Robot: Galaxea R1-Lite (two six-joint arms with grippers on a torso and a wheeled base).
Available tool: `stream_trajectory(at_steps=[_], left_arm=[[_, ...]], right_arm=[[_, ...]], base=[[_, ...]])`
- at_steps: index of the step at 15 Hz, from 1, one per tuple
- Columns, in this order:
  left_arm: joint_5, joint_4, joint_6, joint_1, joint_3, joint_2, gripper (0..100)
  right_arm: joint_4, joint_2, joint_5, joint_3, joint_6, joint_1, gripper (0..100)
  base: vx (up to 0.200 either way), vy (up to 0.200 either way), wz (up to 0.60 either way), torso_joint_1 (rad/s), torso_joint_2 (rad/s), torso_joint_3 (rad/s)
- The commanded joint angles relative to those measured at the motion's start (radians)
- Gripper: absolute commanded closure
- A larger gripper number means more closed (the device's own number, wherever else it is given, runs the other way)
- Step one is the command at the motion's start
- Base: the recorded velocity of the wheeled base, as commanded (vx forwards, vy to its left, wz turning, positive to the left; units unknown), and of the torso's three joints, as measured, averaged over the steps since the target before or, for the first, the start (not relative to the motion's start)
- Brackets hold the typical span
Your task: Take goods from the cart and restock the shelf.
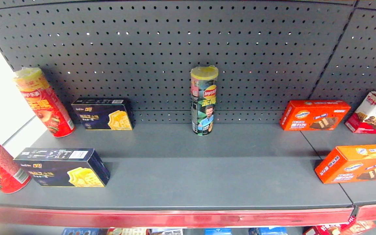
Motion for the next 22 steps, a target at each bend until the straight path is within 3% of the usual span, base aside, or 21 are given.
stream_trajectory(at_steps=[1, 3, 15, 22], left_arm=[[0.0, 0.0, 0.0, 0.0, 0.0, 0.0, 0], [0.0, 0.0, 0.0, 0.0, 0.0, 0.0, 0], [0.0, 0.0, -0.002, 0.0, 0.0, 0.0, 0], [0.0, 0.0, 0.0, -0.002, 0.0, 0.0, 0]], right_arm=[[0.0, 0.001, 0.0, 0.0, -0.001, 0.0, 0], [0.0, 0.001, 0.0, 0.0, -0.001, 0.0, 0], [0.0, 0.001, 0.0, 0.0, -0.005, 0.0, 0], [0.0, 0.001, -0.004, 0.0, 0.001, 0.0, 0]], base=[[0.0, 0.0, 0.0, 0.0, 0.0, 0.0], [0.0, 0.0, 0.0, 0.0, 0.0, 0.0], [0.0, 0.0, 0.6, 0.002, 0.0, 0.004], [0.0, 0.0, 0.0, 0.0, 0.0, 0.0]])
